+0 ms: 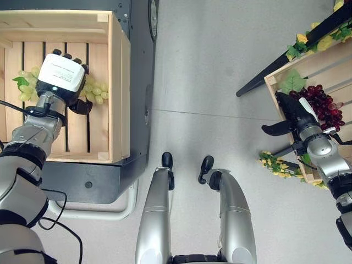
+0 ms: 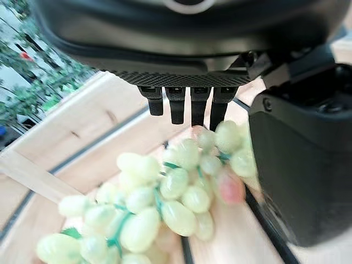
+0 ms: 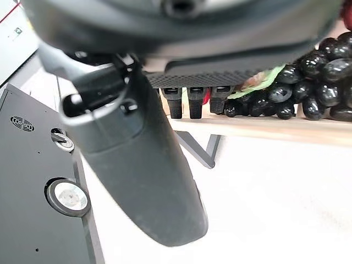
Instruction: Pick up the fruits from the basket on one side to the basket on the other side
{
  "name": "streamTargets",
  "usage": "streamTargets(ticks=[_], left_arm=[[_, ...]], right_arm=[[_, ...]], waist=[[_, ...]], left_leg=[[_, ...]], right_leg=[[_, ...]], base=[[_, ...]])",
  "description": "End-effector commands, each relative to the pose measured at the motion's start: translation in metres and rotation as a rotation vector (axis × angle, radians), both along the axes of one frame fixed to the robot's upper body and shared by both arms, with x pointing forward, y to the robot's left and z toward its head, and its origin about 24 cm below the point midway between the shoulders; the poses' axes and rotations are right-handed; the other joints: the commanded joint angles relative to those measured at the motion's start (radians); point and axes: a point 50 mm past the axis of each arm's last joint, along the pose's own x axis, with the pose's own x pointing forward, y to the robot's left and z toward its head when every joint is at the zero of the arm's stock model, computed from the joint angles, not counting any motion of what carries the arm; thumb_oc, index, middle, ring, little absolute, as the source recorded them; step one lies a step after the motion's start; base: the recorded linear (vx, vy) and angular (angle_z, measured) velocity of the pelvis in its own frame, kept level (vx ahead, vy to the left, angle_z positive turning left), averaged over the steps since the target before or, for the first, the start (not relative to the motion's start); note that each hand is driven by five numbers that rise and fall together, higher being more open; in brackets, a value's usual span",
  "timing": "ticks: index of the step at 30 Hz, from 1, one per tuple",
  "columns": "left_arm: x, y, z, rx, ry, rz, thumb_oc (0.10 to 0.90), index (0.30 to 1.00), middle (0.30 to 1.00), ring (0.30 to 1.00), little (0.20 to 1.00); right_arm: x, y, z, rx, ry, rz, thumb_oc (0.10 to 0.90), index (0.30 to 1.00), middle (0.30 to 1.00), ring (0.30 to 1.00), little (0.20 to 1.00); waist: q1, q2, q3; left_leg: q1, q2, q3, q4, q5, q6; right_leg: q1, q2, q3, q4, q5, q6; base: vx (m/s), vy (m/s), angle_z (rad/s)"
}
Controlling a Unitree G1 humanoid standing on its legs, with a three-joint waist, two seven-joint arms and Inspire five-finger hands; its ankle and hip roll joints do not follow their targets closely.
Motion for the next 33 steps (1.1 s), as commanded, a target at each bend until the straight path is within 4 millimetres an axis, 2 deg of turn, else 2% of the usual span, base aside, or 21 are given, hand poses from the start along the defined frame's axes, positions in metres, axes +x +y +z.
streamTargets(ticks=[1, 4, 5, 6, 7, 14, 25, 33], left_arm=[[-0.012, 0.02, 0.05, 0.058, -0.186, 0.11, 0.8, 0.9, 0.9, 0.9, 0.9], [-0.01, 0.02, 0.052, 0.043, -0.168, 0.132, 0.8, 0.9, 0.9, 0.9, 0.9], [-0.011, 0.021, 0.052, 0.039, -0.164, 0.138, 0.78, 0.869, 0.869, 0.869, 0.869], [-0.011, 0.022, 0.051, 0.025, -0.157, 0.15, 0.737, 0.806, 0.806, 0.806, 0.806], [-0.01, 0.023, 0.05, 0.016, -0.142, 0.163, 0.4, 0.3, 0.3, 0.3, 0.3], [-0.013, 0.032, 0.047, -0.034, -0.105, 0.242, 0.4, 0.3, 0.3, 0.3, 0.3], [-0.01, 0.024, 0.045, 0.016, -0.086, 0.143, 0.4, 0.3, 0.3, 0.3, 0.3], [-0.02, 0.033, 0.045, -0.298, -0.248, 0.092, 0.4, 0.3, 0.3, 0.3, 0.3]], right_arm=[[0.002, 0.005, 0.029, -0.004, -0.096, 0.099, 0.8, 0.9, 0.9, 0.9, 0.9], [0.003, 0.006, 0.032, 0.01, -0.113, 0.107, 0.8, 0.9, 0.9, 0.9, 0.9], [0.003, 0.006, 0.033, 0.014, -0.115, 0.109, 0.8, 0.9, 0.9, 0.9, 0.9], [0.003, 0.007, 0.033, 0.019, -0.119, 0.113, 0.8, 0.9, 0.9, 0.9, 0.9], [0.003, 0.008, 0.033, 0.023, -0.124, 0.118, 0.8, 0.9, 0.9, 0.9, 0.9], [0.004, 0.012, 0.037, 0.037, -0.156, 0.15, 0.8, 0.9, 0.9, 0.9, 0.9], [0.003, 0.018, 0.043, 0.049, -0.179, 0.187, 0.8, 0.9, 0.9, 0.9, 0.9], [-0.002, 0.027, 0.038, 0.07, -0.2, 0.229, 0.8, 0.9, 0.9, 0.9, 0.9]], waist=[[0.011, 0.01, -0.014], [0.011, 0.004, -0.014], [0.011, 0.003, -0.014], [0.01, 0.001, -0.014], [0.009, -0.001, -0.014], [0.008, -0.004, -0.014], [0.006, 0.007, -0.014], [0.008, 0.015, -0.014]], left_leg=[[0.08, -0.025, 0.084, -0.102, -0.01, 0.048], [0.066, -0.023, 0.079, -0.094, -0.013, 0.049], [0.063, -0.022, 0.078, -0.093, -0.013, 0.05], [0.06, -0.022, 0.077, -0.091, -0.014, 0.05], [0.058, -0.022, 0.075, -0.09, -0.014, 0.051], [0.054, -0.02, 0.072, -0.084, -0.018, 0.05], [0.108, -0.021, 0.083, -0.107, -0.019, 0.048], [0.218, -0.032, 0.084, -0.135, -0.027, 0.052]], right_leg=[[0.058, 0.025, 0.006, -0.052, 0.065, 0.031], [0.045, 0.026, 0.004, -0.042, 0.063, 0.03], [0.043, 0.027, 0.004, -0.041, 0.063, 0.03], [0.041, 0.028, 0.003, -0.039, 0.062, 0.03], [0.039, 0.029, 0.003, -0.038, 0.061, 0.029], [0.038, 0.032, 0.001, -0.036, 0.057, 0.028], [0.082, 0.027, 0.005, -0.055, 0.056, 0.032], [0.175, 0.026, 0.025, -0.069, 0.046, 0.038]], base=[[0.0, 0.0, 0.0], [0.0, 0.0, 0.0], [0.0, 0.0, 0.0], [0.0, 0.0, 0.0], [0.0, 0.0, 0.0], [0.0, 0.0, 0.0], [0.0, 0.0, 0.0], [0.0, -0.002, -0.01]])
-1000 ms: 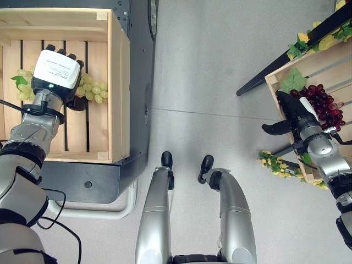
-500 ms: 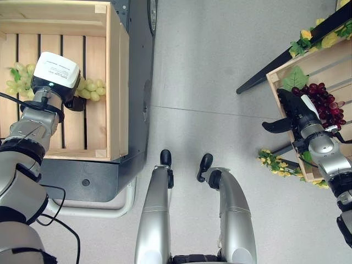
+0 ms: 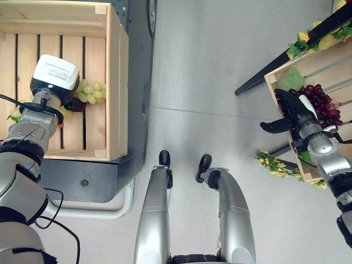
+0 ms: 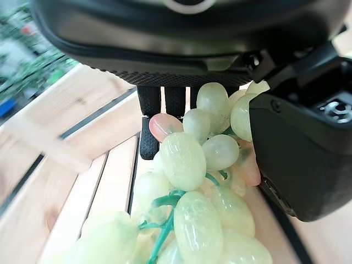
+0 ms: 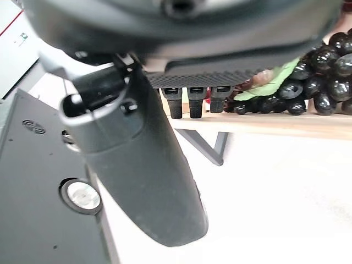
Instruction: Pick up the fruits from the basket on one side to the basket on the other side
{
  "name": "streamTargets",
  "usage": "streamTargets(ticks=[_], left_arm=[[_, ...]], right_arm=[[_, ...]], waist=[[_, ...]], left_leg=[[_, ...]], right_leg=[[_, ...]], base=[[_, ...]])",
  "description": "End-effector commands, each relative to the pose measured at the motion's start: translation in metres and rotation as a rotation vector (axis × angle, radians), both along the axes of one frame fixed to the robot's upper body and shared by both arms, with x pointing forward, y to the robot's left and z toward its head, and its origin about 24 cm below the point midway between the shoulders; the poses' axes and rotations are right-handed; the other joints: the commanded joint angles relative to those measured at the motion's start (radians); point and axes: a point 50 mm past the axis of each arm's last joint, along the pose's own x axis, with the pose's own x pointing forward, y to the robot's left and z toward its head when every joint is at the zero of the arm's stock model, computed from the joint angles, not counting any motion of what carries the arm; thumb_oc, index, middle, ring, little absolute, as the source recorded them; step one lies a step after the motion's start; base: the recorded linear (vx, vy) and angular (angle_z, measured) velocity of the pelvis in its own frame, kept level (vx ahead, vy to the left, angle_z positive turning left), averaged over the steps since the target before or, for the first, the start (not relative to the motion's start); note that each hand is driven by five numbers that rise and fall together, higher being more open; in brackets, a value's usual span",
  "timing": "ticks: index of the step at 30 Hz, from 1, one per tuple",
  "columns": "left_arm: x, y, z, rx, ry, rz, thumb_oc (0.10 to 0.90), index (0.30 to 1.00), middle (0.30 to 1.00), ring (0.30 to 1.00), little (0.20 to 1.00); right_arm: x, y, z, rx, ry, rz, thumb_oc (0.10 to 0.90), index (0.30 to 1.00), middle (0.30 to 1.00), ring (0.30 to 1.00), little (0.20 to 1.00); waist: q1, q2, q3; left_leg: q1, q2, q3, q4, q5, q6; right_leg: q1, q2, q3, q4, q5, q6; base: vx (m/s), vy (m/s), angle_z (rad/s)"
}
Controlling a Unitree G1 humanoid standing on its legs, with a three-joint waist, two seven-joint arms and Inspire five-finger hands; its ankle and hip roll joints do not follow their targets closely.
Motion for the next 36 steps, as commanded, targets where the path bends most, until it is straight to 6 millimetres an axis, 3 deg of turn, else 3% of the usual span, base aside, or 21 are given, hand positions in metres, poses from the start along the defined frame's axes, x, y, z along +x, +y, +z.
streamTargets(ticks=[1, 9, 18, 20, 28, 33, 36], left_arm=[[-0.021, 0.027, 0.043, -0.149, -0.302, 0.062, 0.4, 0.3, 0.3, 0.3, 0.3], [-0.037, 0.041, 0.024, -0.742, -0.574, 0.014, 0.4, 0.3, 0.3, 0.3, 0.3], [-0.041, 0.038, -0.015, -1.296, -0.699, -0.089, 0.4, 0.3, 0.3, 0.3, 0.3], [-0.038, 0.027, -0.017, -1.408, -0.719, -0.182, 0.4, 0.3, 0.3, 0.3, 0.3], [-0.03, -0.01, -0.017, -1.593, -0.728, -0.469, 0.4, 0.3, 0.3, 0.3, 0.3], [-0.024, -0.035, -0.013, -1.67, -0.709, -0.612, 0.4, 0.3, 0.3, 0.3, 0.3], [-0.019, -0.063, -0.006, -1.715, -0.64, -0.75, 0.4, 0.3, 0.3, 0.3, 0.3]], right_arm=[[-0.002, 0.019, 0.04, 0.033, -0.204, 0.166, 0.8, 0.9, 0.9, 0.9, 0.9], [-0.015, 0.044, 0.018, 0.053, -0.176, 0.252, 0.8, 0.9, 0.9, 0.9, 0.9], [-0.026, 0.069, -0.004, 0.094, -0.118, 0.352, 0.8, 0.9, 0.9, 0.9, 0.9], [-0.03, 0.075, -0.007, 0.153, -0.106, 0.393, 0.8, 0.9, 0.9, 0.9, 0.9], [-0.031, 0.105, -0.004, 0.236, -0.115, 0.516, 0.8, 0.9, 0.9, 0.9, 0.9], [-0.028, 0.12, 0.003, 0.267, -0.137, 0.556, 0.8, 0.9, 0.9, 0.9, 0.9], [-0.025, 0.137, 0.01, 0.346, -0.125, 0.604, 0.8, 0.9, 0.9, 0.9, 0.9]], waist=[[0.012, 0.04, -0.014], [0.012, 0.047, -0.014], [0.002, 0.047, -0.12], [0.001, 0.051, -0.155], [0.005, 0.082, -0.265], [0.013, 0.091, -0.322], [0.021, 0.098, -0.375]], left_leg=[[0.21, -0.037, 0.093, -0.166, -0.022, 0.045], [0.398, -0.066, 0.085, -0.242, -0.02, 0.043], [0.576, -0.093, 0.054, -0.377, 0.002, 0.038], [0.636, -0.103, 0.049, -0.43, 0.01, 0.037], [0.803, -0.125, 0.024, -0.603, 0.051, 0.022], [0.847, -0.127, 0.009, -0.664, 0.072, 0.019], [0.889, -0.128, -0.009, -0.736, 0.096, 0.016]], right_leg=[[0.155, 0.02, 0.029, -0.084, 0.043, 0.037], [0.32, 0.013, 0.052, -0.151, 0.042, 0.048], [0.499, 0.031, 0.089, -0.314, 0.064, 0.06], [0.565, 0.035, 0.092, -0.376, 0.071, 0.065], [0.755, 0.05, 0.079, -0.576, 0.112, 0.073], [0.81, 0.062, 0.078, -0.651, 0.136, 0.072], [0.857, 0.072, 0.078, -0.726, 0.167, 0.074]], base=[[0.01, -0.011, -0.05], [0.02, -0.004, -0.06], [0.04, -0.005, -0.04], [0.06, -0.022, -0.02], [0.06, -0.003, -0.03], [0.05, -0.023, -0.02], [0.05, -0.034, -0.04]])
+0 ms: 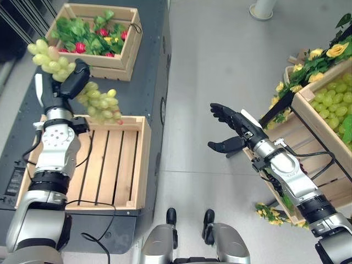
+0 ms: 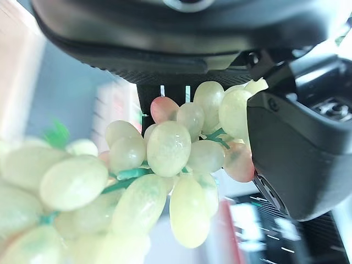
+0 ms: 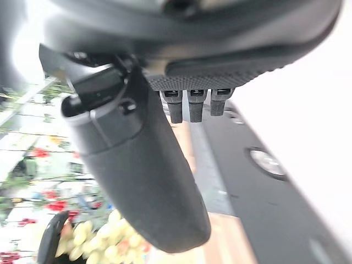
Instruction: Pick up the fruits from the basket on one side to the basket on the other side
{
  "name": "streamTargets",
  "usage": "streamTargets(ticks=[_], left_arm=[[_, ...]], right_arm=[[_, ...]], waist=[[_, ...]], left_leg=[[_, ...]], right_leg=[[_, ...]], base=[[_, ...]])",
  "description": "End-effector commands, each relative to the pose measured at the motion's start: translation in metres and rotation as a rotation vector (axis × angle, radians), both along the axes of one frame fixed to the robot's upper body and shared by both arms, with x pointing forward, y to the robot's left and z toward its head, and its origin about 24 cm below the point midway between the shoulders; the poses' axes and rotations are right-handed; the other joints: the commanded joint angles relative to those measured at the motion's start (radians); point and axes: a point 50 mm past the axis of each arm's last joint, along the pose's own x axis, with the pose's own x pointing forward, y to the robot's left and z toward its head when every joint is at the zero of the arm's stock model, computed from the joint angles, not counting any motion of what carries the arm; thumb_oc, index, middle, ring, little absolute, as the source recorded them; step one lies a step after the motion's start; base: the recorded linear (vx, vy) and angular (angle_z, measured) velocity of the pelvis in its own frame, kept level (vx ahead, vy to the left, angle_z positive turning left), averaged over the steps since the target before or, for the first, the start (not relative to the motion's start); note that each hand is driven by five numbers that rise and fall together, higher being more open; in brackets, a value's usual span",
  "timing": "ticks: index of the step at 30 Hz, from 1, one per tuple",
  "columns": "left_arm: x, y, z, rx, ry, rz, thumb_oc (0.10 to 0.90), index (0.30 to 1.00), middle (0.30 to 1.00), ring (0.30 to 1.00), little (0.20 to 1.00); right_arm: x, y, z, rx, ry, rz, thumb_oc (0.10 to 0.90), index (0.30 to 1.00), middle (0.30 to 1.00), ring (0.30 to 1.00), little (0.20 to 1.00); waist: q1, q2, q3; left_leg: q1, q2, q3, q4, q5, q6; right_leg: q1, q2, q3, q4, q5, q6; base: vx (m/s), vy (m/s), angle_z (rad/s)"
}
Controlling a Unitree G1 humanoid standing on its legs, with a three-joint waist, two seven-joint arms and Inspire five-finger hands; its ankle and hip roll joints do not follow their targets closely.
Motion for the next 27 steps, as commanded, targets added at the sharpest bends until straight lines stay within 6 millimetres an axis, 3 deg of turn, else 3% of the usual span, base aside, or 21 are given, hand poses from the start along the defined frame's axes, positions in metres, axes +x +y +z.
streamTargets(ticks=[1, 8, 14, 27], left_arm=[[-0.006, -0.017, 0.02, 0.015, -0.2, -0.095, 0.4, 0.3, 0.3, 0.3, 0.3], [0.005, -0.059, 0.041, 0.084, -0.234, -0.275, 0.4, 0.3, 0.3, 0.3, 0.3], [0.015, -0.093, 0.059, 0.186, -0.212, -0.444, 0.4, 0.3, 0.3, 0.3, 0.3], [0.019, -0.146, 0.059, 0.326, -0.114, -0.707, 0.4, 0.3, 0.3, 0.3, 0.3]], right_arm=[[0.0, 0.015, 0.015, 0.161, -0.017, 0.08, 0.8, 0.9, 0.9, 0.9, 0.9], [0.006, 0.052, 0.023, 0.443, 0.169, 0.206, 0.8, 0.9, 0.9, 0.9, 0.9], [0.013, 0.078, 0.037, 0.534, 0.235, 0.263, 0.8, 0.9, 0.9, 0.9, 0.9], [0.013, 0.114, 0.037, 0.68, 0.39, 0.355, 0.8, 0.9, 0.9, 0.9, 0.9]], waist=[[0.008, 0.041, -0.299], [0.007, 0.046, -0.345], [0.011, 0.051, -0.373], [0.015, 0.052, -0.404]], left_leg=[[-0.012, -0.075, -0.051, -0.036, -0.036, -0.009], [0.027, -0.073, -0.069, -0.132, 0.002, -0.013], [0.033, -0.074, -0.072, -0.166, 0.017, -0.016], [0.046, -0.067, -0.059, -0.166, 0.011, -0.013]], right_leg=[[0.022, 0.013, 0.019, -0.067, 0.019, -0.023], [0.06, 0.027, 0.026, -0.15, 0.059, -0.018], [0.075, 0.034, 0.022, -0.214, 0.091, -0.014], [0.096, 0.042, 0.02, -0.226, 0.086, -0.024]], base=[[0.03, -0.04, -0.04], [0.02, -0.045, -0.03], [0.01, -0.057, 0.05], [0.03, -0.043, 0.01]])
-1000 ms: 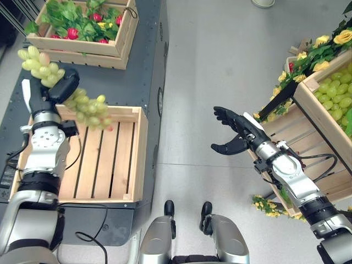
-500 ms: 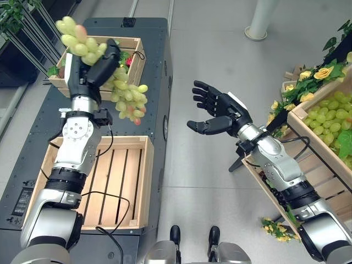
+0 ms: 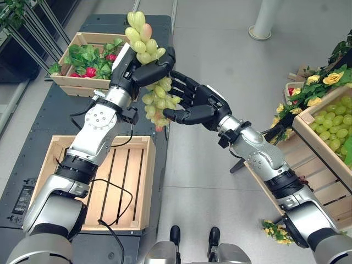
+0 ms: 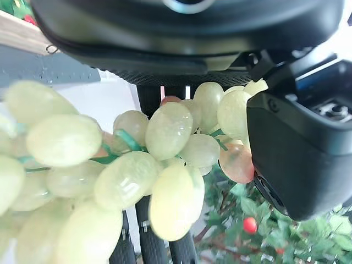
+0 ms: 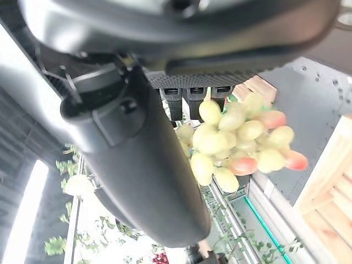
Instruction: Pick up the fruits from the basket on one side to the basket on the other side
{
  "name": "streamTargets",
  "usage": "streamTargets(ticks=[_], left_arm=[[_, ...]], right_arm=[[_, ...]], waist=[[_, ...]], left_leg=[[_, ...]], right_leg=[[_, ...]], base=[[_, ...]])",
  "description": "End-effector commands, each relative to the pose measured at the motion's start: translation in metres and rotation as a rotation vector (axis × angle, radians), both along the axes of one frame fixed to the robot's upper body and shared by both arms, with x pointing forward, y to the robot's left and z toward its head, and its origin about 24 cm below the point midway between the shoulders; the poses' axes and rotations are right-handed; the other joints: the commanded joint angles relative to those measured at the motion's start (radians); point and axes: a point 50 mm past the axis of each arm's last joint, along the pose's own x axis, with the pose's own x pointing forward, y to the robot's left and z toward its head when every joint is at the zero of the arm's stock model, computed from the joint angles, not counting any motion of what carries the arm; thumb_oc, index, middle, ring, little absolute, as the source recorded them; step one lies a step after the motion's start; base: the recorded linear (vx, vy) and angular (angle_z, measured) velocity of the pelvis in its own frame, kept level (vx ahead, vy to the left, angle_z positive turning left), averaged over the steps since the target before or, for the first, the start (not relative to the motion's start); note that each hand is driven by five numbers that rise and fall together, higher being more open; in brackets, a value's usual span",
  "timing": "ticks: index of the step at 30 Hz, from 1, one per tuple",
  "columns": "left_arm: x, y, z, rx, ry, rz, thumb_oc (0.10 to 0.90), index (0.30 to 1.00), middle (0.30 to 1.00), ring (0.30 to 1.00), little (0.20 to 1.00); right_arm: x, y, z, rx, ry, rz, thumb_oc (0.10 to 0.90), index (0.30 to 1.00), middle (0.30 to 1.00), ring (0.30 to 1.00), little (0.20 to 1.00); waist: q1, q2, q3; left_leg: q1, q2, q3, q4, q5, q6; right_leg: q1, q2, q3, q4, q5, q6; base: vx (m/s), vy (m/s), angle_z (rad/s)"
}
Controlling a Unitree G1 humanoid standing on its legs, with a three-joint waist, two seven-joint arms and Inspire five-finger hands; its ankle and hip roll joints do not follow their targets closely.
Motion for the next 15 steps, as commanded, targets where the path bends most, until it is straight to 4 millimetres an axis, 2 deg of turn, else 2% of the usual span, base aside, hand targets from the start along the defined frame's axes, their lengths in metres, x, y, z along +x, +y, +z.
streamTargets(ticks=[1, 15], left_arm=[[0.002, -0.03, 0.025, -0.006, -0.106, -0.127, 0.4, 0.3, 0.3, 0.3, 0.3], [-0.005, -0.067, 0.023, -0.048, -0.054, -0.35, 0.4, 0.3, 0.3, 0.3, 0.3]], right_arm=[[-0.001, 0.026, -0.004, 0.139, 0.059, 0.066, 0.8, 0.9, 0.9, 0.9, 0.9], [-0.004, 0.047, -0.016, 0.173, 0.16, 0.114, 0.8, 0.9, 0.9, 0.9, 0.9]], waist=[[0.015, 0.034, -0.314], [0.016, 0.031, -0.325]], left_leg=[[-0.035, -0.066, -0.033, -0.039, -0.009, -0.009], [-0.025, -0.059, -0.027, -0.039, -0.009, -0.01]], right_leg=[[-0.031, 0.019, 0.019, 0.001, -0.003, -0.027], [-0.023, 0.024, 0.025, 0.001, -0.004, -0.032]], base=[[0.04, -0.034, 0.01], [0.03, -0.011, -0.01]])
